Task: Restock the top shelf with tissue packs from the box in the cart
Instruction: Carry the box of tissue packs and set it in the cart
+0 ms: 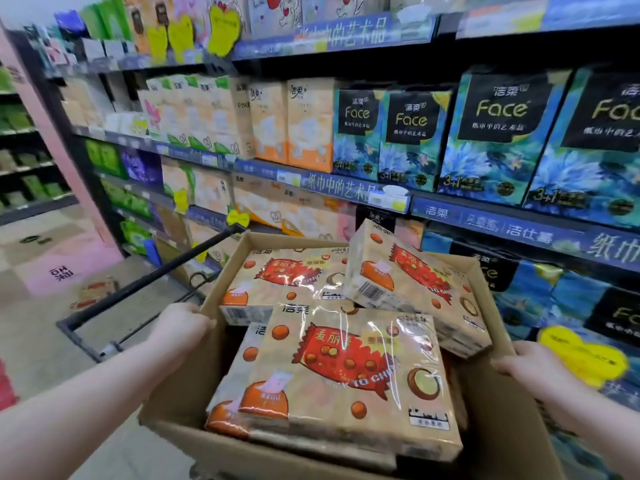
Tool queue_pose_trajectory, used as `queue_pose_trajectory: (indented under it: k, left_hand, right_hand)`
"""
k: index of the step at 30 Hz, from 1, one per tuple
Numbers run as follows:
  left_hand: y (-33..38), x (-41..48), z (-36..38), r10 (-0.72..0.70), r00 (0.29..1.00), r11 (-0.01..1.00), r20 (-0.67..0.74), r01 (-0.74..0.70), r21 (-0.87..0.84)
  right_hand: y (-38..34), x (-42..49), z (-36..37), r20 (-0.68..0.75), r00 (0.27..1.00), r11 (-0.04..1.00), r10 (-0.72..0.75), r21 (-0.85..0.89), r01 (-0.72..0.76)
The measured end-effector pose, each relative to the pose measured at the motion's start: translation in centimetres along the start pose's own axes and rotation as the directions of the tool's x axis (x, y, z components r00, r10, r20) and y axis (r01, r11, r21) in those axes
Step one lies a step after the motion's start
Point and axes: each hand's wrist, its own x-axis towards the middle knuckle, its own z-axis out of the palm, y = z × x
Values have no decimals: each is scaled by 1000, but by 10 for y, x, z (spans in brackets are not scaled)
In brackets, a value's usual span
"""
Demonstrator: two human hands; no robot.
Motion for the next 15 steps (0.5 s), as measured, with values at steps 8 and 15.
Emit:
queue_pose_trajectory:
  k: [8,15]
  left_hand:
    - [-22,95,44,41,982,998,184,-50,44]
    - [-56,180,74,69,929,991,363,-105,81]
  right_hand:
    - [-4,10,58,-55,961,961,272,-36,-274]
    - [-17,-7,133,-126,907,915,402,15,-403]
